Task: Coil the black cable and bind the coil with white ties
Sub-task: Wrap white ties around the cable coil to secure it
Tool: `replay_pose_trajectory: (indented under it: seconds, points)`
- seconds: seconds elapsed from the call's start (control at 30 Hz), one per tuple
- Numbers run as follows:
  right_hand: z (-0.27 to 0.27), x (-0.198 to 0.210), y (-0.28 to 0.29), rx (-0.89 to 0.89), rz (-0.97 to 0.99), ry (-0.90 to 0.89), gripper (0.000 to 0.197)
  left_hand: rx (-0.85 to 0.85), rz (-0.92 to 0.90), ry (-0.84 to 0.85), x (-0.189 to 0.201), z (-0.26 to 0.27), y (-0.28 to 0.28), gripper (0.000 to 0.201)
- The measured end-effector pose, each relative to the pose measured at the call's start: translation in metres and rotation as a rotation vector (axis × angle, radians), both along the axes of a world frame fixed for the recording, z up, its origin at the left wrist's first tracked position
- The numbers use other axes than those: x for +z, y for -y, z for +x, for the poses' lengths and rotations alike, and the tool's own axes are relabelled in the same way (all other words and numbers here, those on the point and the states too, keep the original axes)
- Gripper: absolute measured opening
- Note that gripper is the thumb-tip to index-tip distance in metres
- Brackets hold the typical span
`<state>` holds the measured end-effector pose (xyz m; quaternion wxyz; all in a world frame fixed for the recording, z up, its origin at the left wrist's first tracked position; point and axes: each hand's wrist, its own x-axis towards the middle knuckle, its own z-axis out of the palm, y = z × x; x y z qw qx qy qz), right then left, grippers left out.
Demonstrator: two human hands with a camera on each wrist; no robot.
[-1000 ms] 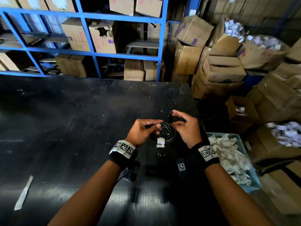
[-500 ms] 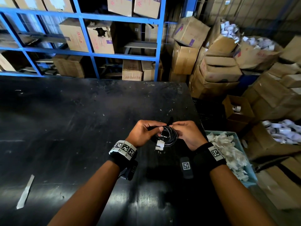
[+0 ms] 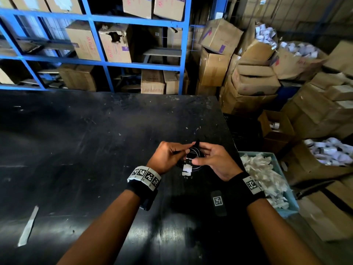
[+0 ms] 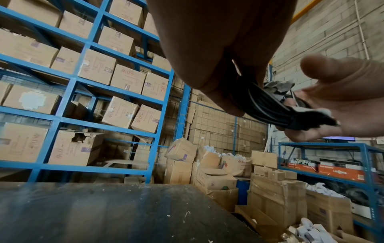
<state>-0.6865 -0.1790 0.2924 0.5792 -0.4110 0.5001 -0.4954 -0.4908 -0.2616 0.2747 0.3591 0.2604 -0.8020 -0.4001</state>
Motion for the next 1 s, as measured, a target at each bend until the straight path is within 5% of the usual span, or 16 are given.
replay_pose_trajectory:
  seconds: [0.17, 0.47, 0.8, 1.0]
  points:
    - [0.003, -0.010, 0.005, -0.059, -0.054, -0.164, 0.074, 0.045, 0.036, -0.001, -0.001, -0.003, -0.003, 0.025]
    - [0.010, -0.022, 0.005, -0.235, -0.112, -0.117, 0.033, 0.052, 0.070, -0.004, 0.000, -0.006, -0.005, 0.024]
    - [0.020, -0.034, 0.005, -0.365, -0.130, -0.124, 0.018, -0.012, -0.251, 0.129, -0.003, -0.006, 0.000, 0.030]
    - [0.022, -0.038, 0.002, -0.355, -0.170, -0.136, 0.015, 0.044, -0.139, 0.057, -0.010, -0.006, -0.004, 0.022]
